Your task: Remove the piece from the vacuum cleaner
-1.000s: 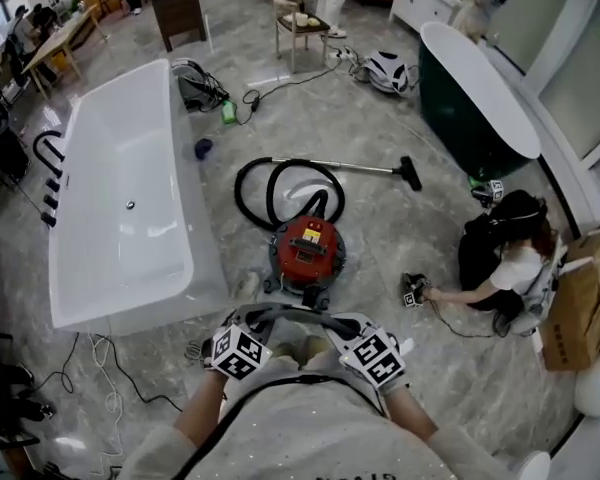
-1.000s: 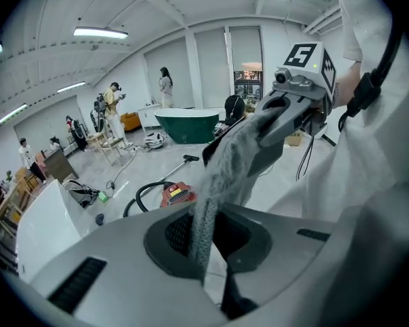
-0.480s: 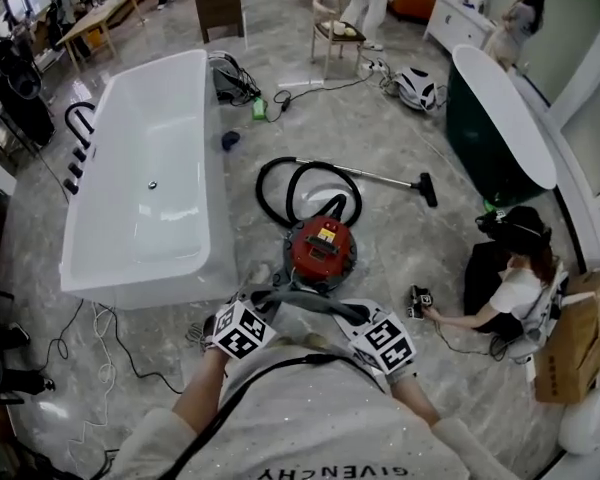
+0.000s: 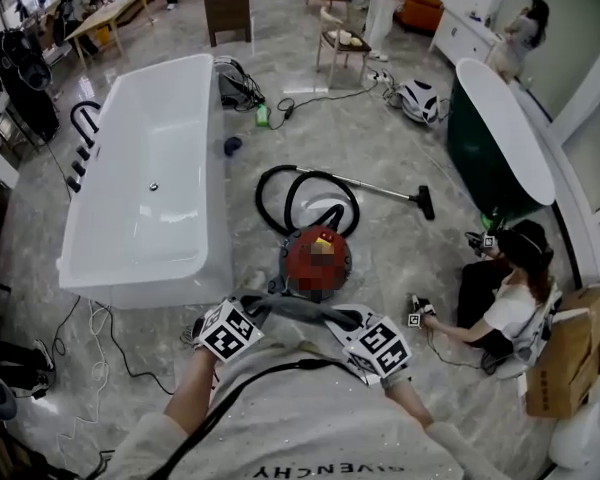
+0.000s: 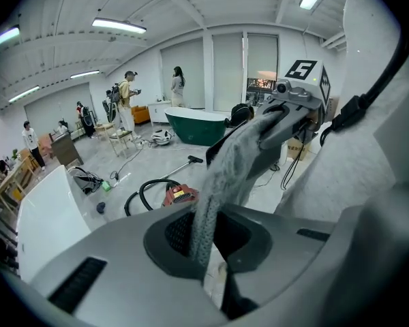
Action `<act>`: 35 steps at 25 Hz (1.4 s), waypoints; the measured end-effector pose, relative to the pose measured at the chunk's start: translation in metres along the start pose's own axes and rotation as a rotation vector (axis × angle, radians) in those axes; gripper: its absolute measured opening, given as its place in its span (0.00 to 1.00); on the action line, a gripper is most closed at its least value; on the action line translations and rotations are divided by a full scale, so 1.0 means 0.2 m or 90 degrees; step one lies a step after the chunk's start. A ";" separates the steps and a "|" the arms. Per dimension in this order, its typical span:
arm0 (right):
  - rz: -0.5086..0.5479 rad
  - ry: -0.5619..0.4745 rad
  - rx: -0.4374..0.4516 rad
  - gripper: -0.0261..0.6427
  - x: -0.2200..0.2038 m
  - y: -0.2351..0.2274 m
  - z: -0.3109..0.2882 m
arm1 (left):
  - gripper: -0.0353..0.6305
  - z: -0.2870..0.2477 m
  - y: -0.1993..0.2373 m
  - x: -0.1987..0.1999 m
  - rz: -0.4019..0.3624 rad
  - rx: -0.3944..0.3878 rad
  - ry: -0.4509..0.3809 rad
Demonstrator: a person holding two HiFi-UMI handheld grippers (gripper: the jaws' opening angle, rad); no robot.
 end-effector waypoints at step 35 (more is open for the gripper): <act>-0.043 0.022 0.006 0.08 -0.03 0.03 0.01 | 0.10 -0.03 0.01 0.00 0.043 -0.101 0.013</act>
Point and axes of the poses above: the fingertips, and each gripper's own axes: z backward along the fingers, y to its left, x out of its top, the point moved 6 cm from there along z, backward along the fingers, and after that the axes turned 1 degree about y, right-handed, at the moved point
